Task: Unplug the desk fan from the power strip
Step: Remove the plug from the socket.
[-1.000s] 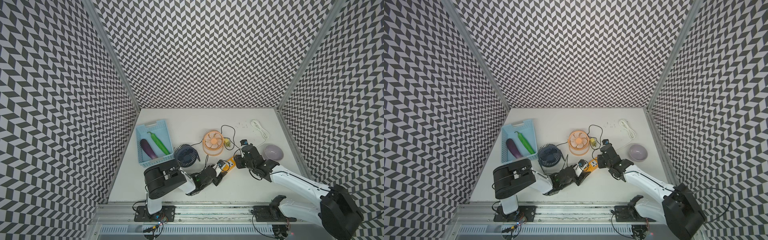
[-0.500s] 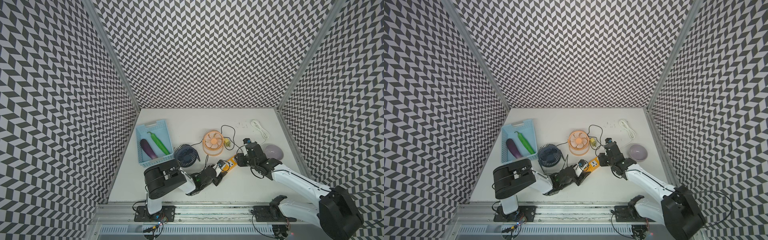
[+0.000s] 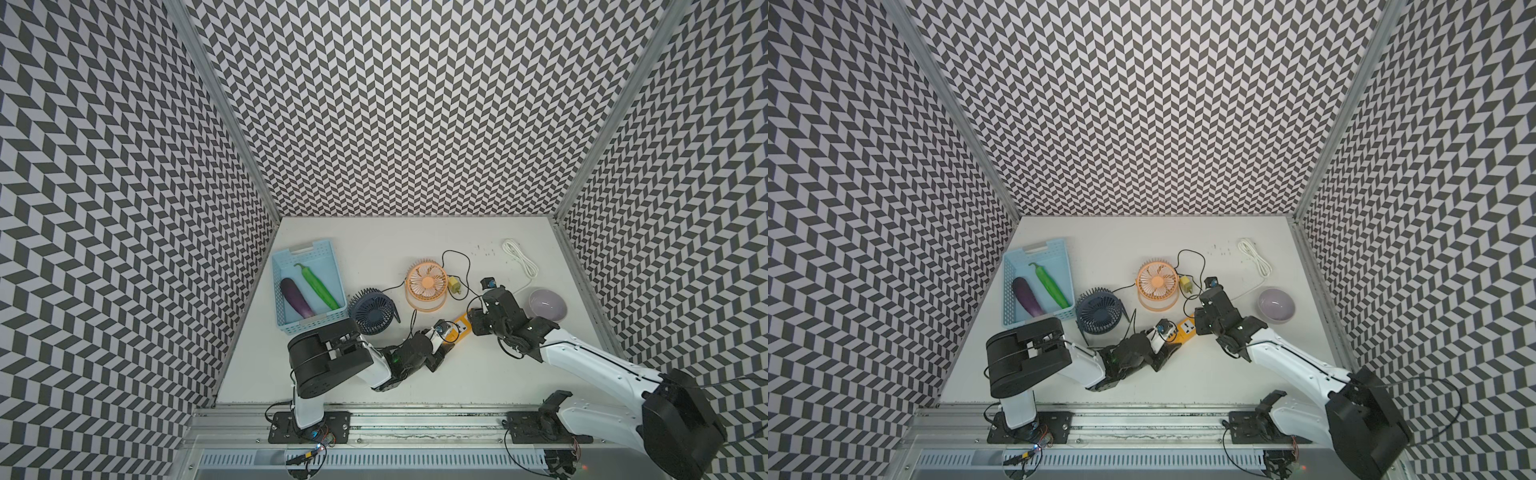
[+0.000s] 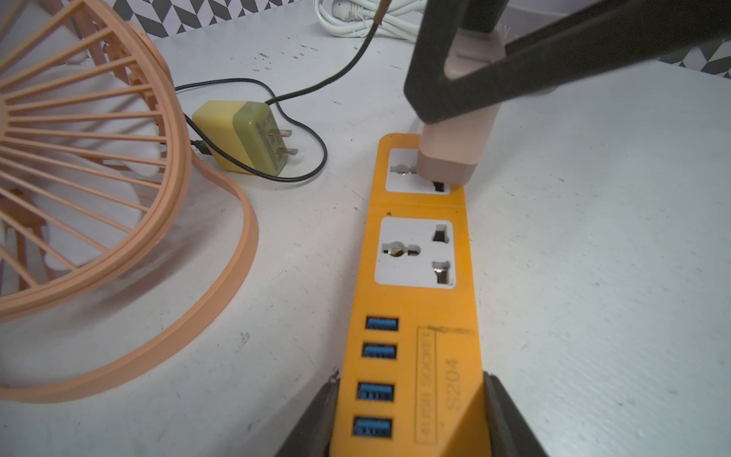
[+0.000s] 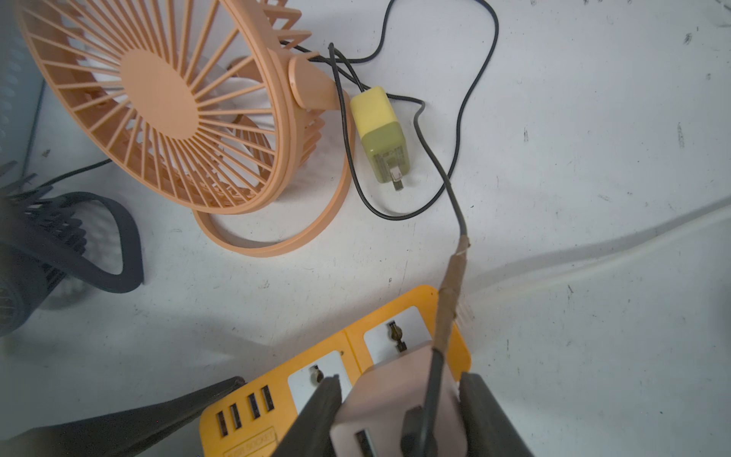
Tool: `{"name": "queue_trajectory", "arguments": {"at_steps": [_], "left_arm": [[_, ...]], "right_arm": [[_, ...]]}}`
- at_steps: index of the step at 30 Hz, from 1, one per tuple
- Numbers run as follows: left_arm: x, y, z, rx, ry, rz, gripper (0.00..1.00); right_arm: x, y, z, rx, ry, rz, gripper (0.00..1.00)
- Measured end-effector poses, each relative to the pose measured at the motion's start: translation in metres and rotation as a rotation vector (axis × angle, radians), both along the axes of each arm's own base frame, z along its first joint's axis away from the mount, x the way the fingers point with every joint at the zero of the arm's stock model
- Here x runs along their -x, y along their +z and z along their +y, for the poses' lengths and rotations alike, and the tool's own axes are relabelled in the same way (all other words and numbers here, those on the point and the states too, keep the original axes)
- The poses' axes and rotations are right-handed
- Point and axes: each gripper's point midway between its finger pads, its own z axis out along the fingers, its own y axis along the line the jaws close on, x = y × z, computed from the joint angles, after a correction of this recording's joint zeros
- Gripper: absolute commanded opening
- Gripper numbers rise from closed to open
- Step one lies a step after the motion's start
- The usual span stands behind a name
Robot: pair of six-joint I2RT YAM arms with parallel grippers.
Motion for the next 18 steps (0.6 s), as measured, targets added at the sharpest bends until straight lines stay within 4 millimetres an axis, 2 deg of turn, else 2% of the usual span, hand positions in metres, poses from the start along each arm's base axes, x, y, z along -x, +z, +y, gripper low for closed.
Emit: {"name": "queue_trajectory", "arguments": {"at_steps": [7, 18], "left_arm": [[0.0003, 0.0001, -0.0002, 0.0, -0.002, 0.0, 0.31], [0.0002, 0.0001, -0.0002, 0.0, -0.001, 0.0, 0.31]], "right_arm": [[-0.0045, 0.0005, -0.007, -0.104, -0.024, 0.03, 0.23], [-0.0022, 0.0018, -0.0044, -0.083, -0.01, 0.016, 0.24]]}}
